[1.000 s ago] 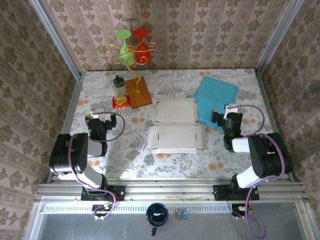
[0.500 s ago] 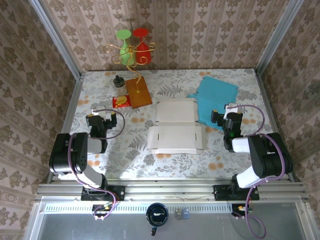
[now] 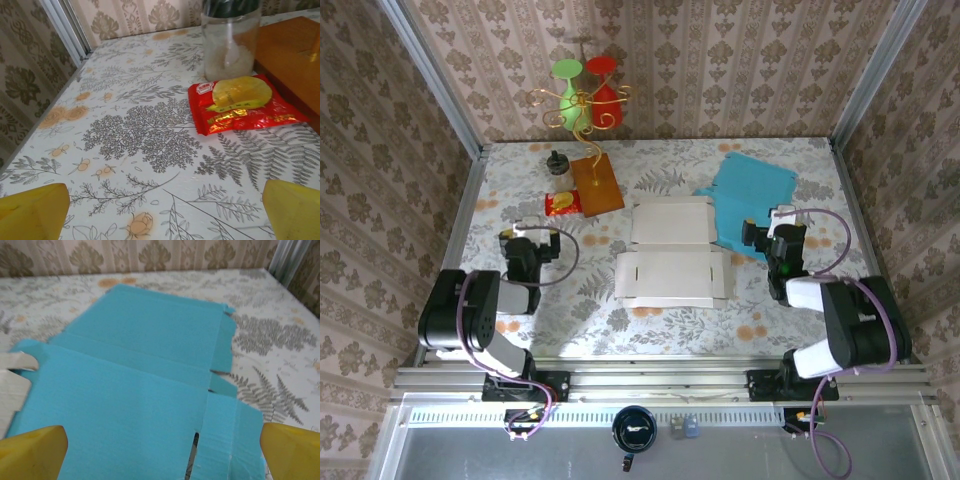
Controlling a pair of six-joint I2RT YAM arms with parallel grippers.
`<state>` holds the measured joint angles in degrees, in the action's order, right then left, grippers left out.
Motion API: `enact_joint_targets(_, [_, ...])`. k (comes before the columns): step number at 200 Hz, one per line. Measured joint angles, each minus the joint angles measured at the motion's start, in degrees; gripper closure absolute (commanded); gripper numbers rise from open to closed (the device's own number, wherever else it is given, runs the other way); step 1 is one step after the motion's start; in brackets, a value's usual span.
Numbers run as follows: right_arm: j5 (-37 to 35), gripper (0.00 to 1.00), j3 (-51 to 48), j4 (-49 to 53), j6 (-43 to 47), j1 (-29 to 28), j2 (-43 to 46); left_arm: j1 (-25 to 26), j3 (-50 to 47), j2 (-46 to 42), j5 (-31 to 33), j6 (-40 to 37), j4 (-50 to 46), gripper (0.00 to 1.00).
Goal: Fold the paper box
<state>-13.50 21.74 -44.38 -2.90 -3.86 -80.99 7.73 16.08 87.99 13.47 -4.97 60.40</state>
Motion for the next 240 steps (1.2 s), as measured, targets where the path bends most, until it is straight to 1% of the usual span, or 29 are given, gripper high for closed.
enact_joint_targets(14, [-0.9, 0.00, 0.2, 2.6, 0.6, -1.3, 5.5, 2.6, -0.7, -2.5, 3.2, -1.7, -0.5, 0.00])
enact_joint_targets(31, [-2.7, 0.00, 1.8, 6.6, 1.3, -3.8, 12.4, 6.4, -0.1, -7.6, 6.9, -4.7, -2.4, 0.00])
enact_joint_targets(43, [-4.1, 0.00, 4.8, 11.2, 1.4, -6.2, 16.6, 8.9, 1.3, -10.3, 9.1, -6.4, -3.1, 0.00])
enact_joint_targets(56, [-6.1, 0.00, 10.6, 17.2, 1.0, -9.5, 20.1, 11.7, 4.4, -12.2, 11.6, -7.8, -5.0, 0.00])
enact_joint_targets(66, [-7.8, 0.00, 17.3, 24.3, -2.1, -11.7, 21.7, 14.0, 8.6, -13.2, 14.4, -7.7, -9.8, 0.00])
enact_joint_targets(74, [-8.2, 0.00, 23.3, 30.5, -6.2, -12.5, 22.1, 15.6, 13.8, -14.1, 16.0, -5.6, -17.3, 0.00])
enact_joint_targets(80, [-8.2, 0.00, 27.9, 36.1, -10.7, -12.6, 22.1, 16.3, 18.0, -14.7, 16.4, -2.1, -23.8, 0.00])
enact_joint_targets(89, [-7.9, 0.00, 33.8, 43.6, -18.1, -11.7, 22.2, 16.2, 23.6, -15.6, 14.9, 3.5, -31.7, 0.00])
enact_joint_targets(95, [-6.7, 0.00, 36.1, 47.0, -22.1, -10.5, 22.5, 14.9, 26.3, -16.3, 12.0, 7.5, -35.0, 0.00])
enact_joint_targets(97, [-6.2, 0.00, 36.5, 47.8, -23.1, -10.1, 22.6, 14.0, 27.2, -16.5, 10.3, 9.9, -36.2, 0.00])
enact_joint_targets(103, [-4.0, 0.01, 37.3, 50.6, -26.6, -8.7, 23.1, 12.2, 28.5, -16.9, 7.6, 13.4, -38.1, 0.03])
enact_joint_targets(112, [-2.5, 0.10, 37.9, 55.6, -31.0, -7.7, 23.5, 9.7, 30.1, -17.0, 3.9, 18.3, -41.2, 0.07])
enact_joint_targets(120, [-1.5, 0.16, 38.7, 61.2, -34.9, -7.8, 22.8, 8.6, 31.5, -16.2, 1.7, 21.5, -44.7, 0.10])
enact_joint_targets(130, [0.6, 0.24, 39.8, 67.2, -38.9, -9.3, 20.9, 9.3, 33.9, -13.8, -1.3, 24.8, -49.9, 0.18])
enact_joint_targets(149, [6.4, 0.32, 39.2, 74.9, -48.8, -12.7, 16.9, 13.6, 37.7, -8.1, -7.4, 28.1, -58.2, 0.30])
enact_joint_targets(168, [12.4, 0.35, 32.7, 75.4, -59.7, -18.0, 16.0, 17.6, 38.4, -3.8, -13.3, 31.2, -64.0, 0.40])
enact_joint_targets(187, [17.2, 0.35, 26.2, 74.5, -70.5, -24.6, 15.0, 19.9, 38.0, -0.3, -18.0, 34.0, -67.2, 0.43])
enact_joint_targets(197, [19.3, 0.35, 23.8, 73.3, -75.4, -27.4, 13.7, 20.4, 37.7, 1.3, -19.9, 35.1, -67.9, 0.44])
enact_joint_targets(216, [21.5, 0.35, 19.6, 69.4, -83.1, -30.8, 12.2, 20.7, 37.6, 4.3, -23.1, 36.7, -68.1, 0.47])
enact_joint_targets(225, [21.9, 0.34, 17.1, 66.8, -87.0, -32.5, 12.0, 20.7, 37.6, 5.7, -24.3, 37.2, -67.8, 0.50])
enact_joint_targets(240, [22.1, 0.33, 13.8, 63.7, -91.9, -34.6, 12.0, 20.7, 37.6, 7.7, -26.0, 37.8, -67.6, 0.51])
